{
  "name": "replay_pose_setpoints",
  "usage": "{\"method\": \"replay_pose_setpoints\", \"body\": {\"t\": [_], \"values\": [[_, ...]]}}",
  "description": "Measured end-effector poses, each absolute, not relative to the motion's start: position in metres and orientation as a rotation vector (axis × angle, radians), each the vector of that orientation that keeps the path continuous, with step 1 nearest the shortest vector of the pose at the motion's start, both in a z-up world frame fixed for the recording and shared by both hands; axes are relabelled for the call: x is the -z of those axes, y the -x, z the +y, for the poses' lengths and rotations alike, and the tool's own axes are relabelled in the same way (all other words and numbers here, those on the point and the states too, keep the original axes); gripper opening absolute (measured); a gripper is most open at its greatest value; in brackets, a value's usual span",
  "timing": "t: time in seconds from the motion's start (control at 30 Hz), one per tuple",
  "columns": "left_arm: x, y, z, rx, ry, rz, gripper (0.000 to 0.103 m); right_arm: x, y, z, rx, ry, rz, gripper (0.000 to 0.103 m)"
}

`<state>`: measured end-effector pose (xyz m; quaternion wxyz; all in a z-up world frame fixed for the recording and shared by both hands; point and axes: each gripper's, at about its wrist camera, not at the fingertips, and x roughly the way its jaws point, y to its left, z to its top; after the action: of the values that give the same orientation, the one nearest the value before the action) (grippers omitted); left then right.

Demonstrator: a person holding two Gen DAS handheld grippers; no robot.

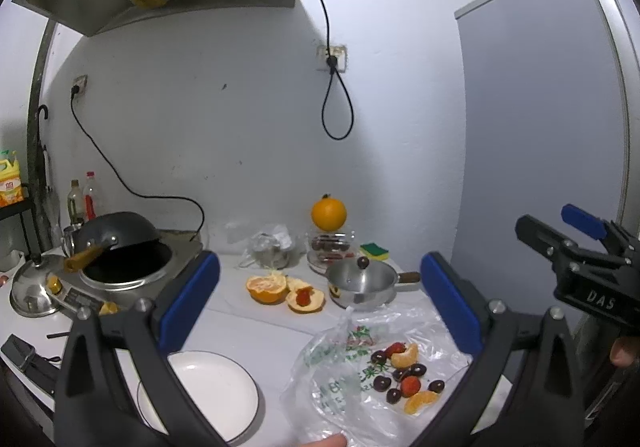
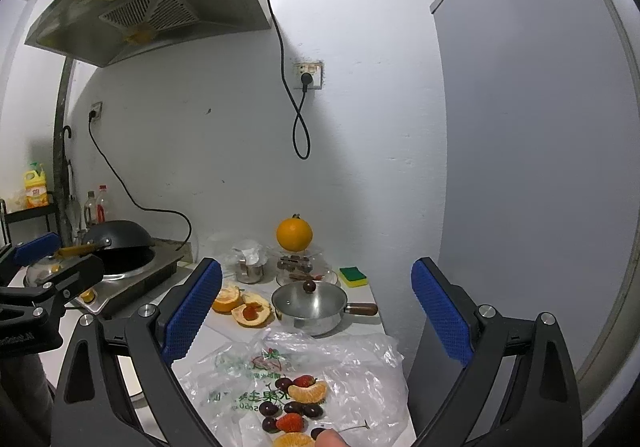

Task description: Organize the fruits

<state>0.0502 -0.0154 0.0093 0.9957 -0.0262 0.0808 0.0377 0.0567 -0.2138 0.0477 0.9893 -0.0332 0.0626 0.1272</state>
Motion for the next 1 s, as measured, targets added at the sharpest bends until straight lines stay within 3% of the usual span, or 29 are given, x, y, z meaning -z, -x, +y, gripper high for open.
{"method": "replay_pose_setpoints", "body": {"t": [1.0], "values": [[-0.006,-0.060,-0.017,-0.113,0.078,0.164,0.102,-0.041,-0.071,-0.215,-0.300,0.073,0.160,0.097]]}}
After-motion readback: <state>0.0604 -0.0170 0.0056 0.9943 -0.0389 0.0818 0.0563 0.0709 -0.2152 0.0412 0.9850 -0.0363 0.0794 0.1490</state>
